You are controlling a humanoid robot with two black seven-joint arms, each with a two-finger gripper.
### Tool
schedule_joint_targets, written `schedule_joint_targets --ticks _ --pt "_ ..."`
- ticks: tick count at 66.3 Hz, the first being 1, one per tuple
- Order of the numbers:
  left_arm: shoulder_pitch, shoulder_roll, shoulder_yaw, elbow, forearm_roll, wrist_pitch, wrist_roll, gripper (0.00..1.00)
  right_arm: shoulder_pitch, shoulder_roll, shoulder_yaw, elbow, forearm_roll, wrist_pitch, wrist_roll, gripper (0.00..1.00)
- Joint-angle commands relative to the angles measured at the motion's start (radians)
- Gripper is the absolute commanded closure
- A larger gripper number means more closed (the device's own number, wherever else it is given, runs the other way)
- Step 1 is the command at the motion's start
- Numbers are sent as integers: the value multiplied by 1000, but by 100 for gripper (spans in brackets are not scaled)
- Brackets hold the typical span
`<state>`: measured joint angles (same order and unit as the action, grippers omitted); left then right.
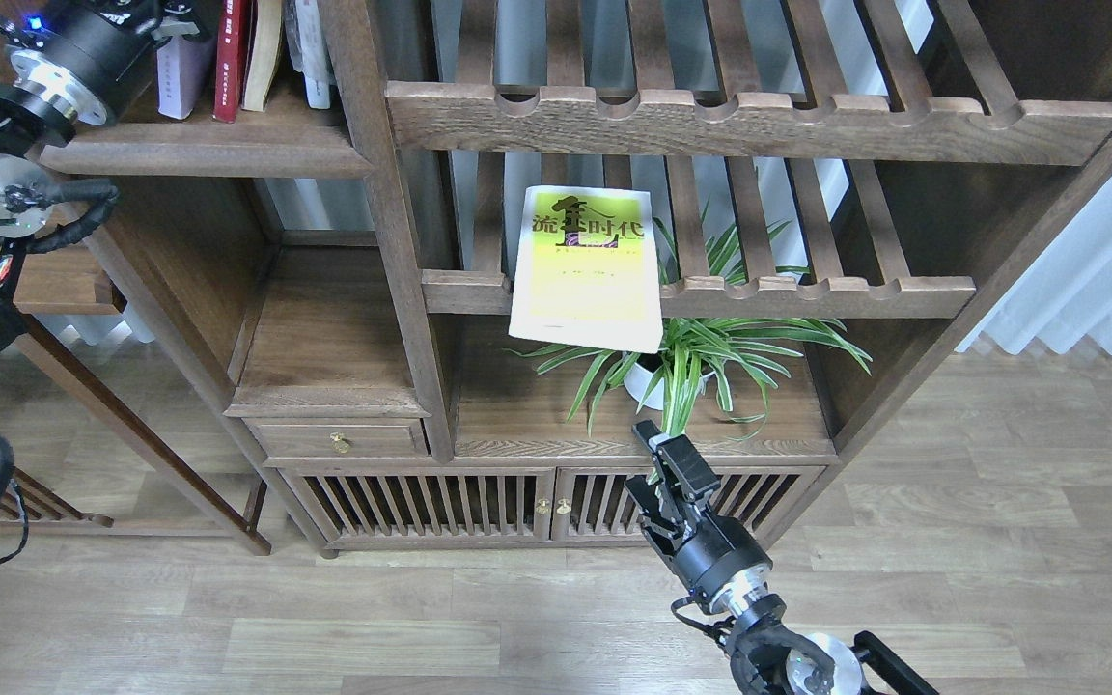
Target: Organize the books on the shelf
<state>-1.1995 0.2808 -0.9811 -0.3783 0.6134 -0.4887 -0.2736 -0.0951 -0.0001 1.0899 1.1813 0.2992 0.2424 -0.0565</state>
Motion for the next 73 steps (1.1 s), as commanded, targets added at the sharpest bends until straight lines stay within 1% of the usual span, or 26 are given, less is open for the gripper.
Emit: schedule_joint_targets --ticks 1,13,14,22,26,36,42,57,64,67,73 --pt "-2 1 4 -11 -50 0 8 0 0 0 1 3 0 0 0 1" --pt "8 23 -1 -42 -60 0 13 0 -1 0 2 15 0 -3 -2 1" --pt "15 43 -1 -69 -78 0 20 0 -2 0 2 21 0 -3 -2 1" --pt "54 86 4 -142 -124 0 33 0 -6 0 10 31 0 -5 -2 1" --pt "96 113 1 -192 -144 0 42 0 -11 0 15 34 0 -8 -3 1" --pt "207 143 -5 -283 -159 0 34 0 -15 0 18 52 0 -9 -3 1" --pt "262 147 -34 -332 -162 0 34 0 -25 0 21 57 0 -8 -3 1" --pt "273 150 -67 -436 -164 0 43 0 -26 0 28 58 0 -9 -3 1" --pt "317 164 -79 -508 -170 0 45 0 -26 0 28 58 0 -9 -3 1" --pt "336 170 -83 -528 -179 0 50 0 -26 0 28 58 0 -9 -3 1" --pt "397 179 -100 -590 -208 0 86 0 -26 0 28 58 0 -9 -3 1"
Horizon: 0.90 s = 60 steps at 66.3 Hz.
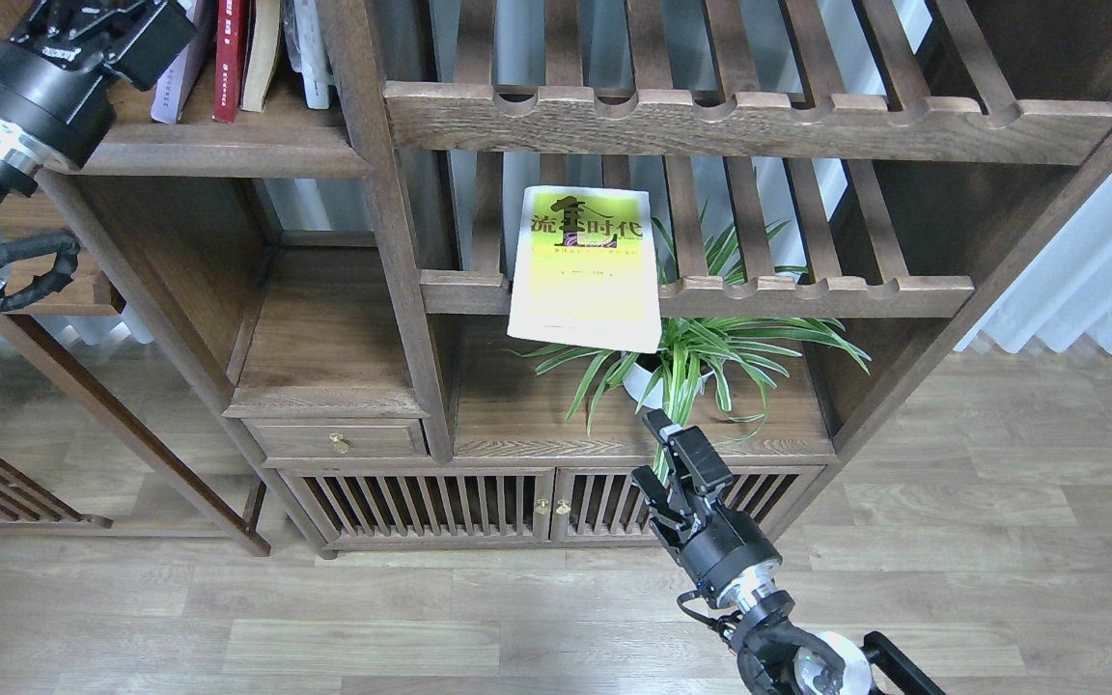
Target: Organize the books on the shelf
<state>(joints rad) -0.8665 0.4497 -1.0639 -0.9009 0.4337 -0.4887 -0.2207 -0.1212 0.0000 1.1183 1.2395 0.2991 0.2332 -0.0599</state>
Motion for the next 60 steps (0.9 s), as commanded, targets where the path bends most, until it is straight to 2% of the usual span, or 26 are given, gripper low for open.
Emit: schedule_joint_targets --ticks 1,9,18,32,37,38,60 --pt "69 10 -19 -72 -30 0 38 0 0 0 0 0 0 0 0 1" --pt "165 9 -67 -173 -43 0 102 0 0 0 0 0 0 1 0 1" --pt "270 7 -103 -276 -46 0 155 0 0 0 0 0 0 5 0 1" --pt "425 -2 -116 -308 -44 0 188 0 -2 0 3 0 0 8 0 1" --pt "494 -8 -114 -312 -43 0 198 0 -5 0 3 0 0 9 0 1" --pt "544 -19 -114 -315 -40 0 199 0 -8 0 5 0 0 9 2 1" --pt "678 -69 -116 -296 -84 0 198 0 -35 0 28 18 0 43 2 1"
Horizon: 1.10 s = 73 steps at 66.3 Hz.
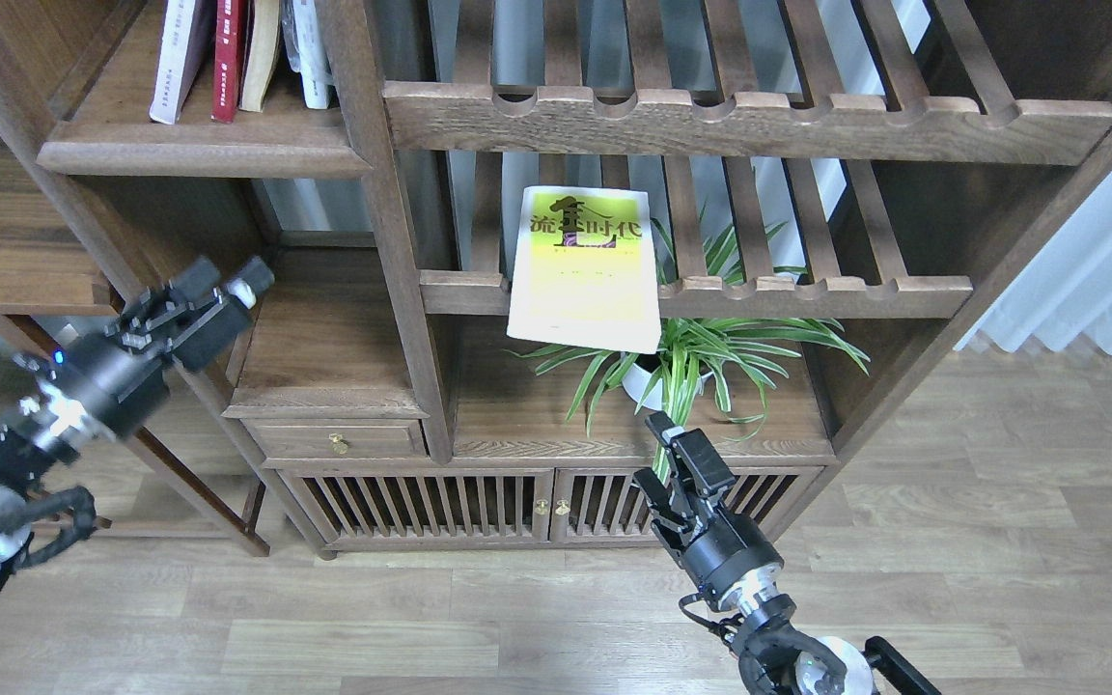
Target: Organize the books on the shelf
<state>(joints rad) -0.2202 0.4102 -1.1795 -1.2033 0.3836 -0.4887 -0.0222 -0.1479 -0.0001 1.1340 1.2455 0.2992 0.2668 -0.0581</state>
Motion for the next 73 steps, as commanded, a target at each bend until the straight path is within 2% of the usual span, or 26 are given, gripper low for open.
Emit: schedule_joint_targets --ticks 1,19,37,54,61,73 --pt "33 -31 0 8 -38 0 1 0 -9 0 15 11 0 9 0 1" --pt "35 -47 12 59 -103 0 5 0 -9 0 29 12 -2 8 0 1" --pt "33 -177 15 90 -109 0 5 0 -9 0 30 14 0 8 0 1" --pt "38 -264 23 102 -272 0 4 0 -7 0 27 26 9 8 1 1" --pt "45 -272 21 139 -284 0 -12 0 1 0 9 26 9 8 0 1" --pt "111 -266 3 166 -292 0 -12 0 5 0 -17 29 8 9 0 1"
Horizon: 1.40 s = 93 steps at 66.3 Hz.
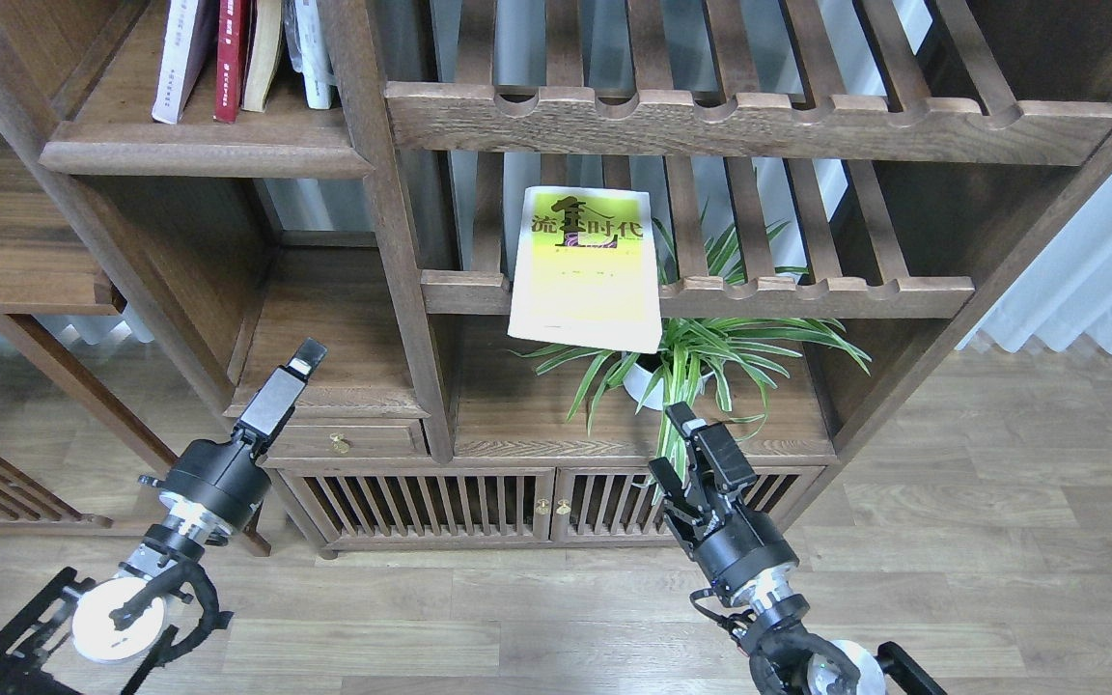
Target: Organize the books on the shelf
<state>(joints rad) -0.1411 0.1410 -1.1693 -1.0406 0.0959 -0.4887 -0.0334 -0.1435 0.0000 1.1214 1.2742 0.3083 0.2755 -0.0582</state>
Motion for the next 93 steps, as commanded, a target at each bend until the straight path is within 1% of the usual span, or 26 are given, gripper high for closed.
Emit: schedule_joint_targets --ticks 1,10,15,21,48,63,76,80,93 --pt "35 3 -6 2 -4 0 0 0 1 0 -5 1 -1 1 0 1" --pt "38 0 8 -10 -4 0 0 0 -1 0 -5 1 -1 2 1 1" --pt "38 -1 19 -9 -4 0 13 0 -1 0 -5 1 0 7 1 1" --pt "37 -3 23 -9 -4 0 13 0 -1 0 -5 2 -1 25 3 1" --pt "43 5 2 2 -2 0 3 0 15 0 -83 -13 0 25 5 1" --pt "32 5 -67 7 -2 0 3 0 32 0 -107 -26 2 28 1 1" --pt "31 6 -105 20 -4 0 1 0 33 0 -173 -73 3 85 1 1" --pt "38 9 -125 22 -4 0 1 0 33 0 -183 -76 3 106 3 1" --pt "78 20 -139 22 -4 0 1 0 44 0 -187 -76 6 111 3 1"
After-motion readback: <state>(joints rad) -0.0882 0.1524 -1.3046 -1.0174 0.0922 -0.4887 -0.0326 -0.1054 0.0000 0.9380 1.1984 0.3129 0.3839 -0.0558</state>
